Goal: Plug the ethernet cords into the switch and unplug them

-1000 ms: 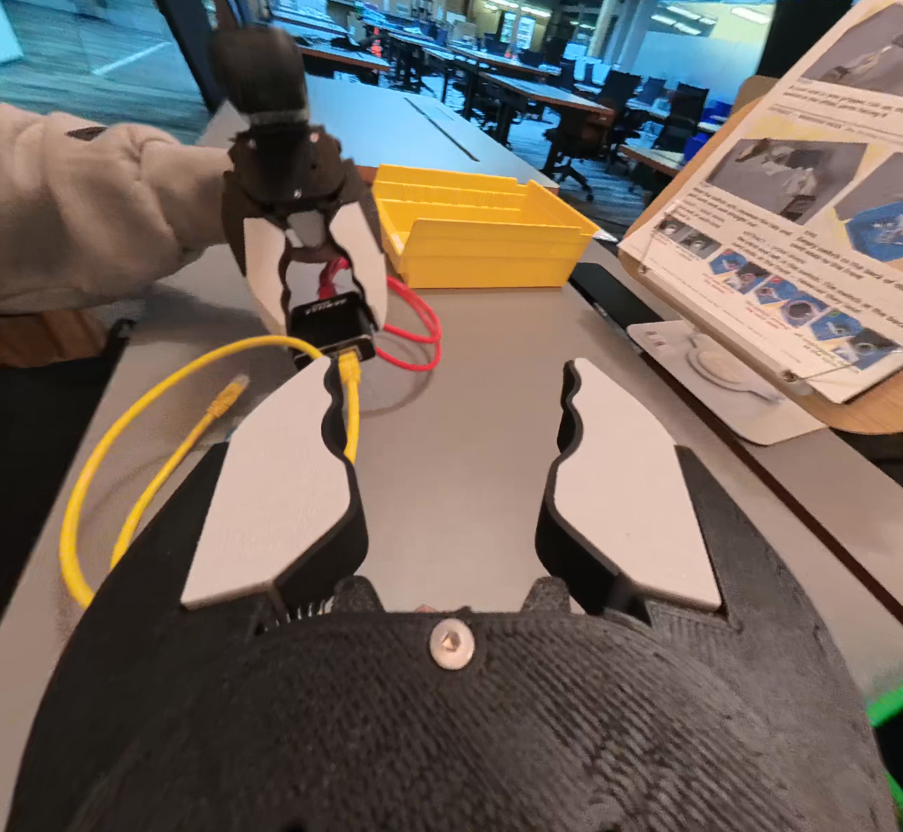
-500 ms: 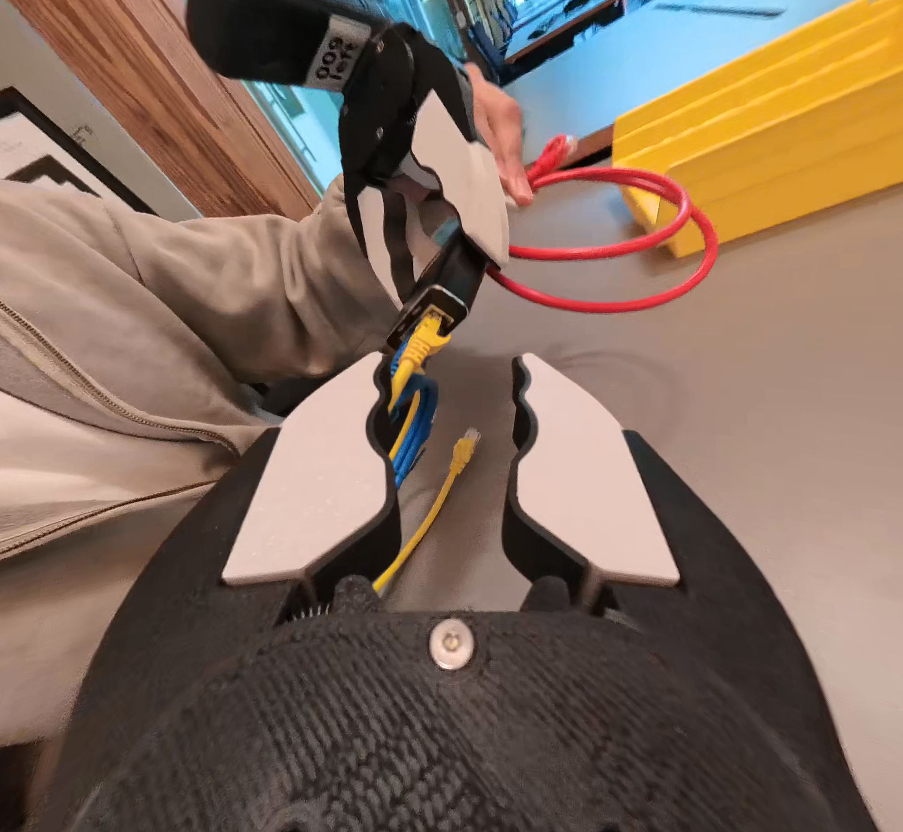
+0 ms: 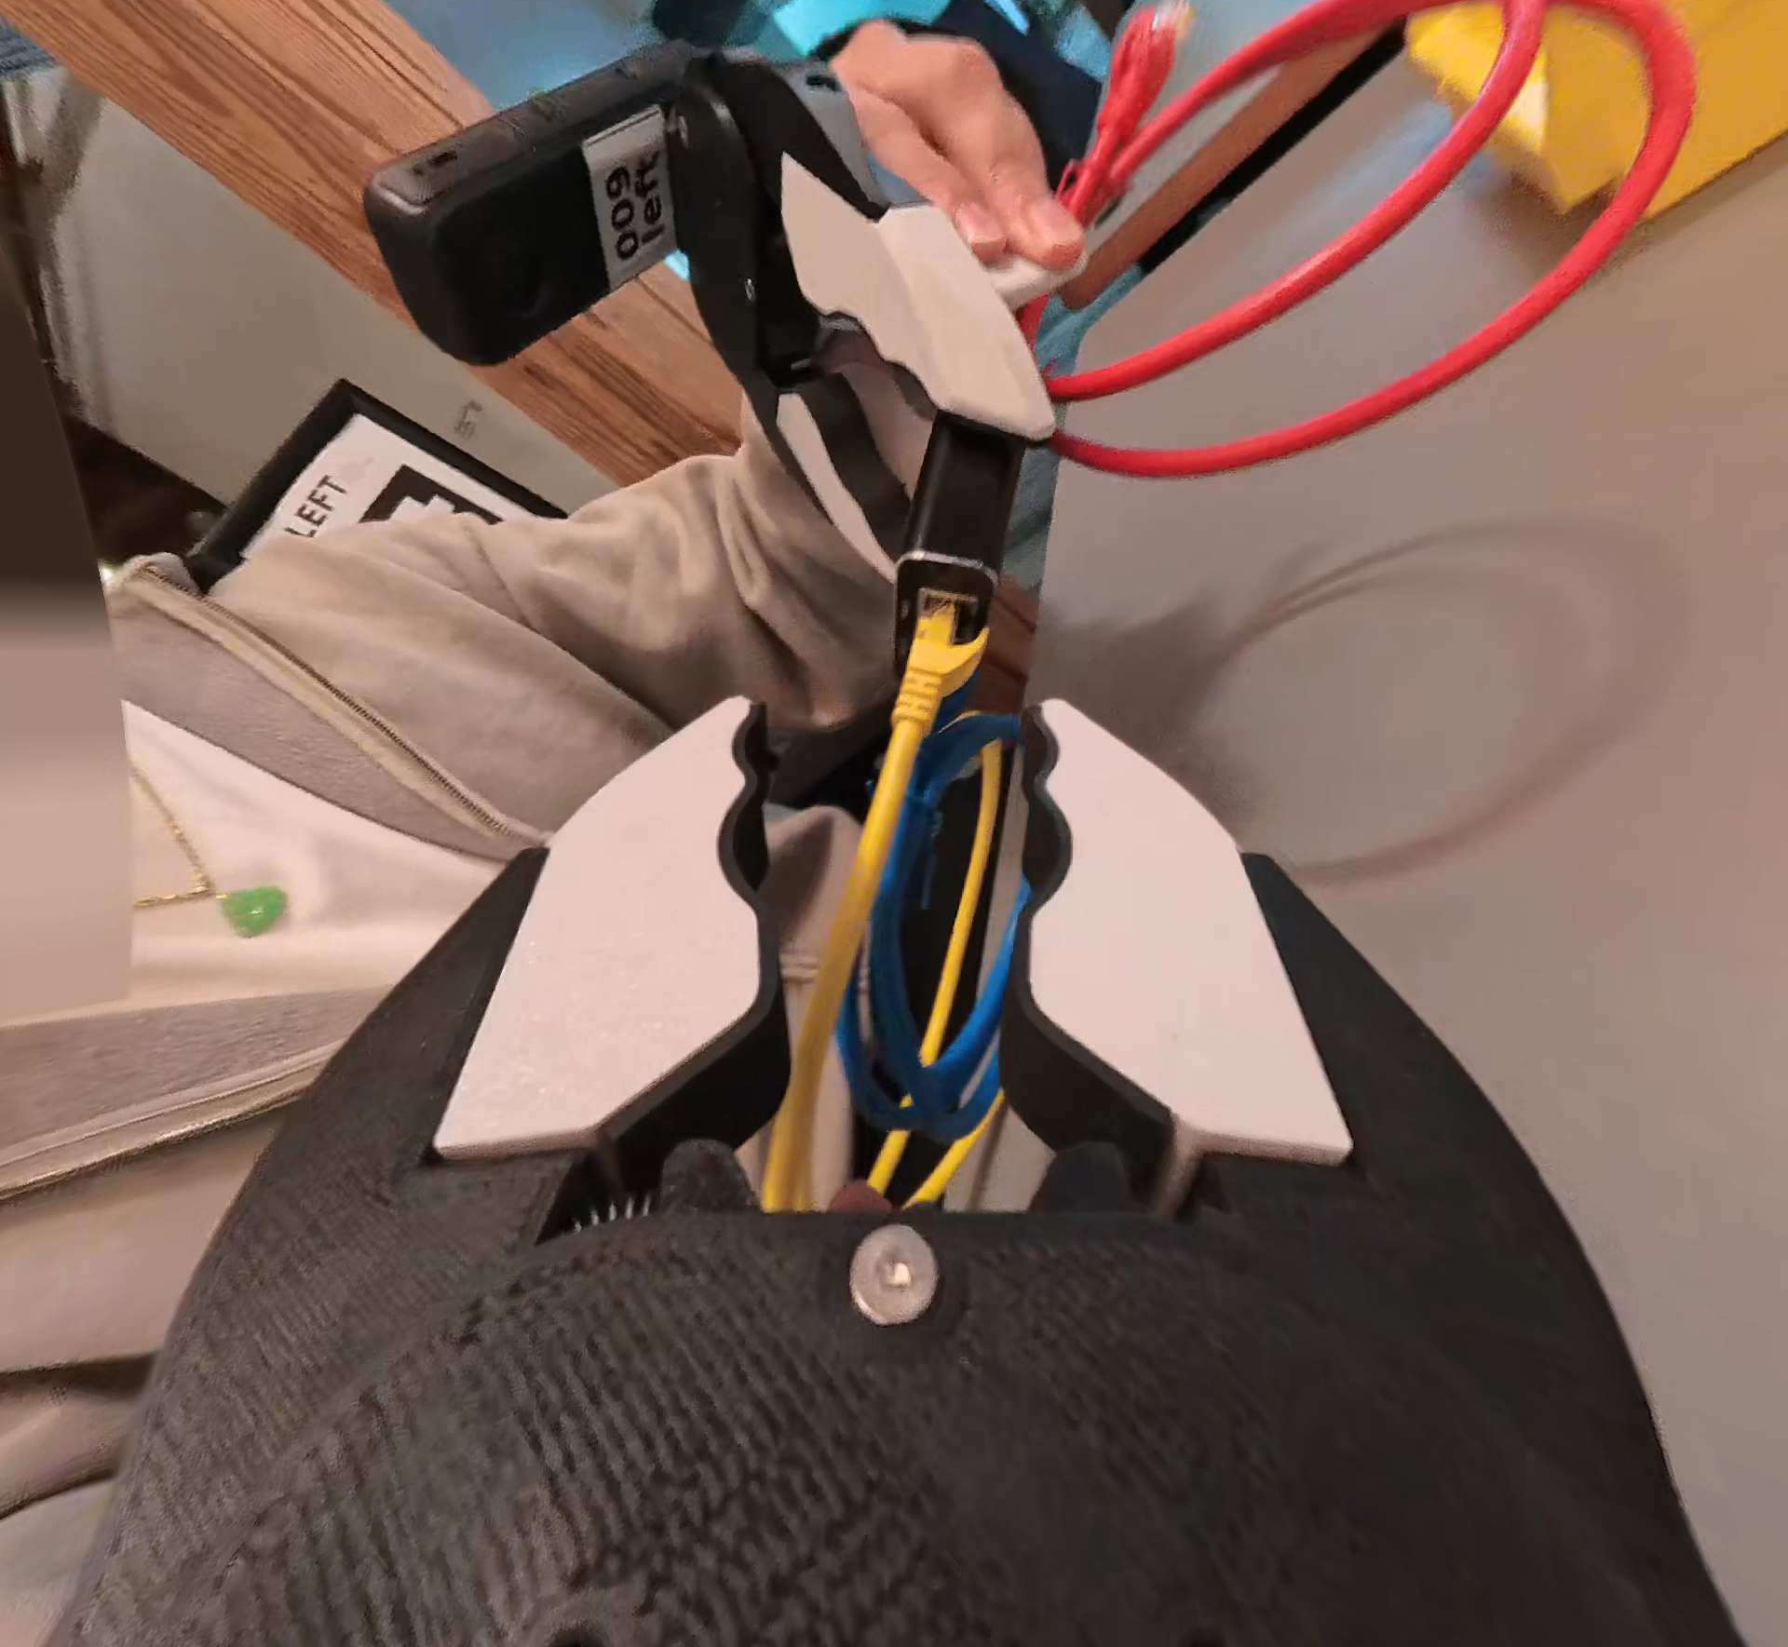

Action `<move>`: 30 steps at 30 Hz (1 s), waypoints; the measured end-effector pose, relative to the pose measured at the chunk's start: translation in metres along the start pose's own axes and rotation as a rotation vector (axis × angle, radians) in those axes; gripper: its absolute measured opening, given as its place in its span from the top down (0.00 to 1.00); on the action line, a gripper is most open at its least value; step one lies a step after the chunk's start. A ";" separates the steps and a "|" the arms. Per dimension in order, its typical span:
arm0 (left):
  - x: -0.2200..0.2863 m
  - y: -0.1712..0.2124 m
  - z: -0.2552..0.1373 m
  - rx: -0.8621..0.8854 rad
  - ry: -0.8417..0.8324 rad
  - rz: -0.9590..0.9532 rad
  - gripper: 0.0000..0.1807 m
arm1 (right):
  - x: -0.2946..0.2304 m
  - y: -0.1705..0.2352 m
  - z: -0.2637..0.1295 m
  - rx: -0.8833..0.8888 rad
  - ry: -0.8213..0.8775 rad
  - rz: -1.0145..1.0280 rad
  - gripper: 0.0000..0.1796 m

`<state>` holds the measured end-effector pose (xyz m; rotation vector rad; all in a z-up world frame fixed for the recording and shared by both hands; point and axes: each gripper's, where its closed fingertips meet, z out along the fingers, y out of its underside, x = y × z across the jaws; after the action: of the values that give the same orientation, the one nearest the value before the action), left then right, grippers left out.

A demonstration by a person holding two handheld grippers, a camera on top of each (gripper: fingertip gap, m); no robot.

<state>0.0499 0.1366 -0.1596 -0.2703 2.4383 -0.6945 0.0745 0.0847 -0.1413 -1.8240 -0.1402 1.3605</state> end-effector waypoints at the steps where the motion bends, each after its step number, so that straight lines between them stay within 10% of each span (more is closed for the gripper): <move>1: 0.000 0.001 0.000 -0.007 -0.002 0.006 0.66 | 0.000 0.005 0.001 -0.031 -0.002 0.016 0.71; 5: 0.004 -0.003 0.003 -0.005 0.019 0.026 0.66 | 0.003 0.023 0.013 -0.169 0.017 0.040 0.71; 9: 0.008 -0.004 0.009 -0.018 0.039 0.039 0.66 | 0.004 0.034 0.021 -0.289 0.037 0.029 0.94; 30: 0.008 0.008 0.017 -0.008 0.072 -0.148 0.66 | 0.028 0.013 0.015 -0.172 0.188 0.041 0.92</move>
<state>0.0529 0.1332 -0.1798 -0.4403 2.5080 -0.7704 0.0684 0.0995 -0.1718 -2.0988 -0.1247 1.2281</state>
